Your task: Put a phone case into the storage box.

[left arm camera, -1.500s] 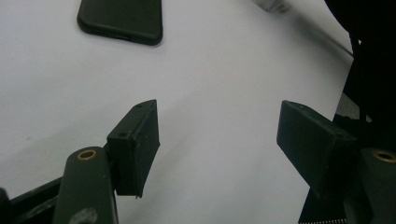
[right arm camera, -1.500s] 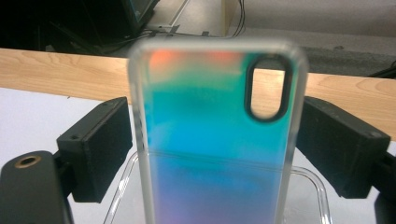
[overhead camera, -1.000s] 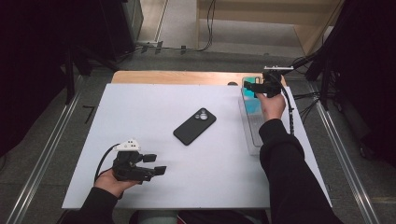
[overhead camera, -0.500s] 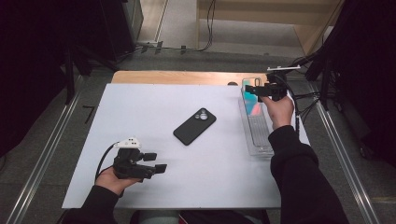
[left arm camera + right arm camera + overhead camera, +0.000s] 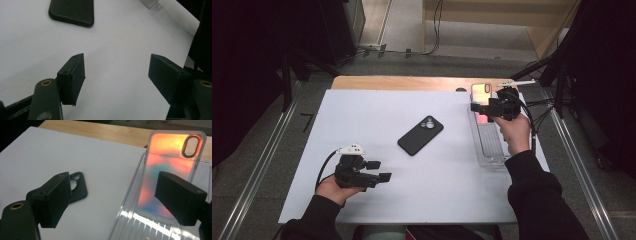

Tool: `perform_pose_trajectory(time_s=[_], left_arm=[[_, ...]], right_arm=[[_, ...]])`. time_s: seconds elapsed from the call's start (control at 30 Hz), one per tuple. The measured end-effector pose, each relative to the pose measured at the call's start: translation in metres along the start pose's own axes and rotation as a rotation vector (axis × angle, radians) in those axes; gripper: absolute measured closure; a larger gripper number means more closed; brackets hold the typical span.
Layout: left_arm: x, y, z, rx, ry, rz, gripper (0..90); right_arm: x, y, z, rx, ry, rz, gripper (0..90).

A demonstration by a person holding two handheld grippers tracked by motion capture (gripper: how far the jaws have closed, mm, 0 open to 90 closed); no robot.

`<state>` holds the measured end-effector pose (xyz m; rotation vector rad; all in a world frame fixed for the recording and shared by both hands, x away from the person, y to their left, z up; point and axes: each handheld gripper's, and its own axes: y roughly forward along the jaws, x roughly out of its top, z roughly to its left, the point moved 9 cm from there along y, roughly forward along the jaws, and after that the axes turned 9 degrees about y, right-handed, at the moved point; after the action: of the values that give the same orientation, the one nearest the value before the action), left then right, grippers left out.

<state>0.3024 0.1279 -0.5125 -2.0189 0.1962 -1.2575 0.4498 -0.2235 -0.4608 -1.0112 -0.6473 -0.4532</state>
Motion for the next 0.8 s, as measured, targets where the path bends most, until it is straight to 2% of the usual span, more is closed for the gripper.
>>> perform_pose_trajectory(time_s=[0.2,0.6,0.8], left_arm=[[0.002,0.001,0.0,-0.009,0.002,-0.001,30.1],[0.007,0.005,0.002,-0.017,0.005,0.002,30.1],[0.006,0.003,0.002,-0.019,0.005,0.002,30.1]], right_arm=[[-0.017,-0.005,0.016,0.078,-0.019,0.016,12.2],[-0.048,-0.013,0.038,0.161,-0.083,0.058,15.8],[-0.062,-0.019,0.05,0.207,-0.108,0.078,21.5]])
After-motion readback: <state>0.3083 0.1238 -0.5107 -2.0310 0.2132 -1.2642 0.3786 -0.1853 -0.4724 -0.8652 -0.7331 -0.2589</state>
